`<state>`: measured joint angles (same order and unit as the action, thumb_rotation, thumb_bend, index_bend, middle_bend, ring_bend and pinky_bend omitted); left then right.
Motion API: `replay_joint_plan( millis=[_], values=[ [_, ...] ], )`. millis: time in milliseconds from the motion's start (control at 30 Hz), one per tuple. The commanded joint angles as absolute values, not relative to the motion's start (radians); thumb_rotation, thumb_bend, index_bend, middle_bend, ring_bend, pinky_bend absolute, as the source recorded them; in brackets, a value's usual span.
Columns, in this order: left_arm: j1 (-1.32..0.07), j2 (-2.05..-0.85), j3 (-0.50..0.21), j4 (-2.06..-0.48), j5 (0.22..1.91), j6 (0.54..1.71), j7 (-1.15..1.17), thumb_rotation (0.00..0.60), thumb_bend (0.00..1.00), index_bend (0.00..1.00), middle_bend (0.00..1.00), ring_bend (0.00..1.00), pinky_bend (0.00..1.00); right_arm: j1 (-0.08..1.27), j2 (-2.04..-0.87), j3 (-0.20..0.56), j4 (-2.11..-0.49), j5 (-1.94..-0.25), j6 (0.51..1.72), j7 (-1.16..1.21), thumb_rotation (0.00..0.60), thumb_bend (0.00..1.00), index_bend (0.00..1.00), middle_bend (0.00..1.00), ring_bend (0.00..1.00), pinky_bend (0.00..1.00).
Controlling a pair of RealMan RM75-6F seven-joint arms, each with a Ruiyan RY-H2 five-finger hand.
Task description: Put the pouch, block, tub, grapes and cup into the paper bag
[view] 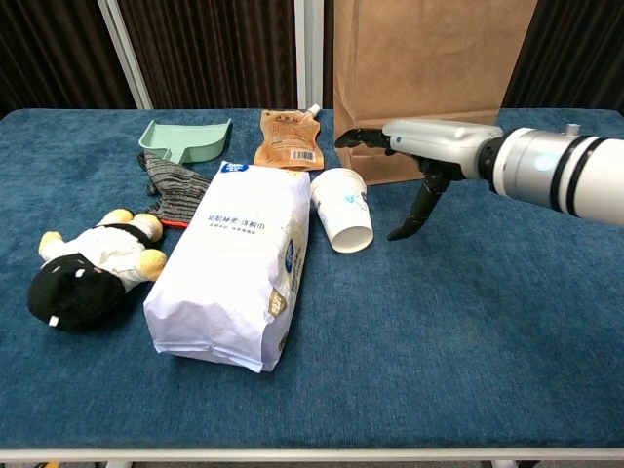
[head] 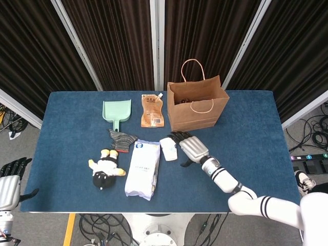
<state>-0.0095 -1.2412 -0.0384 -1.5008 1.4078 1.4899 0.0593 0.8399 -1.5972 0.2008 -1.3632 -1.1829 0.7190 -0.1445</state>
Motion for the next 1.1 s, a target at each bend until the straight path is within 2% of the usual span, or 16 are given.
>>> replay_joint_plan(
  millis=[33, 200, 300, 367, 467, 567, 700, 900, 1100],
  values=[
    [-0.01, -1.241, -0.04, -1.499, 1.408, 1.489, 0.056, 0.6, 0.03, 0.22, 0.24, 0.16, 0.15, 0.878, -1.652, 0.212, -1.305, -1.132, 0.695, -0.188, 0.6, 0.0, 0.0, 0.02, 0.0, 0.11],
    [-0.013, -1.243, -0.041, -1.494, 1.408, 1.483, 0.049, 0.6, 0.03, 0.22, 0.24, 0.16, 0.15, 0.915, -1.721, 0.215, -1.224, -1.081, 0.67, -0.217, 0.6, 0.0, 0.0, 0.02, 0.0, 0.11],
    [-0.011, -1.244, -0.041, -1.49, 1.406, 1.483, 0.045, 0.6, 0.03, 0.22, 0.24, 0.16, 0.15, 0.924, -1.749, 0.216, -1.19, -1.077, 0.672, -0.217, 0.6, 0.03, 0.0, 0.07, 0.0, 0.11],
    [-0.01, -1.243, -0.041, -1.488, 1.404, 1.482, 0.042, 0.6, 0.03, 0.22, 0.24, 0.16, 0.15, 0.925, -1.767, 0.213, -1.167, -1.086, 0.687, -0.214, 0.6, 0.08, 0.01, 0.14, 0.02, 0.17],
    [-0.008, -1.245, -0.041, -1.484, 1.402, 1.483, 0.037, 0.6, 0.03, 0.22, 0.24, 0.16, 0.15, 0.919, -1.775, 0.206, -1.153, -1.104, 0.699, -0.194, 0.6, 0.15, 0.08, 0.24, 0.08, 0.29],
    [-0.009, -1.246, -0.041, -1.48, 1.403, 1.481, 0.033, 0.6, 0.03, 0.22, 0.24, 0.16, 0.15, 0.904, -1.749, 0.203, -1.183, -1.146, 0.73, -0.161, 0.6, 0.17, 0.13, 0.27, 0.12, 0.32],
    [-0.011, -1.246, -0.043, -1.477, 1.402, 1.478, 0.03, 0.6, 0.03, 0.22, 0.24, 0.16, 0.15, 0.868, -1.63, 0.199, -1.328, -1.238, 0.791, -0.092, 0.6, 0.17, 0.16, 0.3, 0.14, 0.35],
    [-0.018, -1.248, -0.044, -1.478, 1.407, 1.472, 0.036, 0.6, 0.03, 0.22, 0.24, 0.16, 0.15, 0.791, -1.338, 0.194, -1.625, -1.461, 0.952, 0.063, 0.6, 0.17, 0.17, 0.31, 0.14, 0.35],
    [-0.024, -1.247, -0.046, -1.487, 1.413, 1.472, 0.047, 0.6, 0.03, 0.22, 0.24, 0.16, 0.15, 0.732, -1.138, 0.228, -1.753, -1.599, 1.123, 0.269, 0.6, 0.17, 0.17, 0.31, 0.14, 0.35]
  ],
)
